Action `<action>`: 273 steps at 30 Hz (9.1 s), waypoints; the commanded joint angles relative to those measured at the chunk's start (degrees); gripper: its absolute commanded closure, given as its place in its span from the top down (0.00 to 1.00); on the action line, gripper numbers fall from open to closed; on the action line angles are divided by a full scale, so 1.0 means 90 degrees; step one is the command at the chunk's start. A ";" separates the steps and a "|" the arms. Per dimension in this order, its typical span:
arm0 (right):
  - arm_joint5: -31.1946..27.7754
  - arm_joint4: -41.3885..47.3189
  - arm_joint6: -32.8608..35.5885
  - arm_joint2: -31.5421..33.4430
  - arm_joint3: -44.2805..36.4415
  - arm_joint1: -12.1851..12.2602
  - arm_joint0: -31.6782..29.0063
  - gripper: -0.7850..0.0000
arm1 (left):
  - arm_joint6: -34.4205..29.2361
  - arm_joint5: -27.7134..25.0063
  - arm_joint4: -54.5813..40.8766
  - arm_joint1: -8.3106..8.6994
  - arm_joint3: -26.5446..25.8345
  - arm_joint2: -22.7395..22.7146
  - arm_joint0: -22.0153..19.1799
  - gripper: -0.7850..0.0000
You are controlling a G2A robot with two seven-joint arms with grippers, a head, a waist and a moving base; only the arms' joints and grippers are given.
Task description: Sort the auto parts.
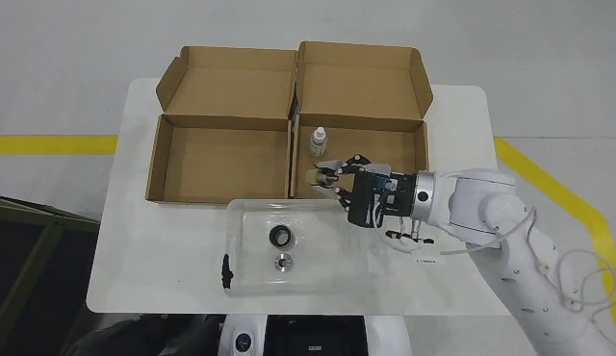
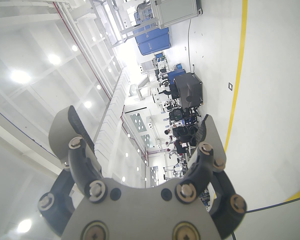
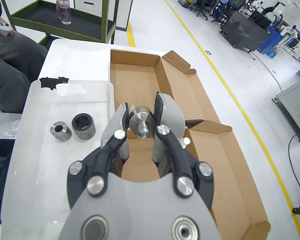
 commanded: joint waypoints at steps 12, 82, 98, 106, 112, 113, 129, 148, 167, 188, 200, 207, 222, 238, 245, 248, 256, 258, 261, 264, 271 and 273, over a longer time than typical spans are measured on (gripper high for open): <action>-0.0044 -0.0096 0.0461 -0.0303 0.0789 -0.0059 0.0593 0.00 | 0.0000 0.0000 0.0000 0.0000 0.0000 0.0000 0.0000 1.00; 0.0395 -0.0046 0.2380 -0.2316 0.4187 -0.0826 0.3020 0.50 | 0.0000 0.0000 0.0000 0.0000 0.0000 0.0000 0.0000 1.00; 0.0529 0.0793 0.2803 -0.0959 0.1698 -0.0336 0.1420 0.89 | 0.0000 0.0000 0.0000 0.0000 0.0000 0.0000 0.0000 1.00; 0.0349 0.0784 0.2681 -0.0861 0.0903 -0.0219 0.0694 0.78 | 0.0000 0.0000 0.0000 0.0000 0.0000 0.0000 0.0000 1.00; 0.0249 0.0505 0.2299 -0.0982 0.0482 -0.0190 0.0327 0.83 | 0.0000 0.0000 0.0000 0.0000 0.0000 0.0000 0.0000 1.00; 0.0245 0.0459 0.2216 -0.1030 0.0441 -0.0194 0.0290 0.84 | 0.0000 0.0000 0.0000 0.0000 0.0000 0.0000 0.0000 1.00; 0.0179 -0.0049 0.1475 -0.2252 0.0768 -0.0447 0.0485 0.84 | 0.0000 0.0000 0.0000 0.0000 0.0000 0.0000 0.0000 1.00; 0.0501 -0.0337 0.1223 -0.2989 0.1685 -0.0781 0.0951 0.80 | 0.0000 0.0000 0.0000 0.0000 0.0000 0.0000 0.0000 1.00; 0.0712 -0.0654 0.1203 -0.2961 0.2007 -0.0855 0.0883 0.65 | 0.0000 0.0000 0.0000 0.0000 0.0000 0.0000 0.0000 1.00; 0.0572 -0.0757 0.0971 -0.3276 0.2578 -0.1095 0.1118 0.67 | 0.0000 0.0000 0.0000 0.0000 0.0000 0.0000 0.0000 1.00; 0.0461 -0.0762 0.0821 -0.3395 0.2837 -0.1231 0.1260 0.22 | 0.0000 0.0000 0.0000 0.0000 0.0000 0.0000 0.0000 1.00; 0.0287 -0.0694 0.0684 -0.3390 0.2760 -0.1277 0.1309 0.00 | 0.0000 0.0000 0.0000 0.0000 0.0000 0.0000 0.0000 1.00; -0.0034 -0.0474 0.0547 -0.3046 0.2141 -0.1240 0.1279 0.00 | 0.0000 0.0000 0.0000 0.0000 0.0000 0.0000 0.0000 1.00; 0.0192 -0.0788 0.0046 -0.2540 0.1557 -0.1177 0.1180 0.00 | 0.0000 0.0000 0.0000 0.0000 0.0000 0.0000 0.0000 1.00; 0.0327 -0.0907 -0.0208 -0.2350 0.1530 -0.1190 0.1287 0.00 | 0.0000 0.0000 0.0000 0.0000 0.0000 0.0000 0.0000 1.00; 0.0404 -0.0928 -0.0351 -0.2316 0.1574 -0.1214 0.1361 0.00 | 0.0000 0.0000 0.0000 0.0000 0.0000 0.0000 0.0000 1.00; 0.0496 -0.0942 -0.0671 -0.2393 0.1701 -0.1321 0.1625 0.00 | 0.0000 0.0000 0.0000 0.0000 0.0000 0.0000 0.0000 1.00; 0.0541 -0.0938 -0.0732 -0.2394 0.1750 -0.1347 0.1691 0.00 | 0.0000 0.0000 0.0000 0.0000 0.0000 0.0000 0.0000 1.00; 0.0592 -0.0932 -0.0820 -0.2404 0.1879 -0.1388 0.1799 0.00 | 0.0000 0.0000 0.0000 0.0000 0.0000 0.0000 0.0000 1.00; 0.0656 -0.0916 -0.0911 -0.2438 0.2108 -0.1441 0.1926 0.00 | 0.0000 0.0000 0.0000 0.0000 0.0000 0.0000 0.0000 1.00; 0.0894 -0.0894 -0.1017 -0.2631 0.2810 -0.1616 0.2294 0.00 | 0.0000 0.0000 0.0000 0.0000 0.0000 0.0000 0.0000 1.00; 0.0983 -0.0895 -0.0981 -0.2708 0.3020 -0.1679 0.2423 0.00 | 0.0000 0.0000 0.0000 0.0000 0.0000 0.0000 0.0000 1.00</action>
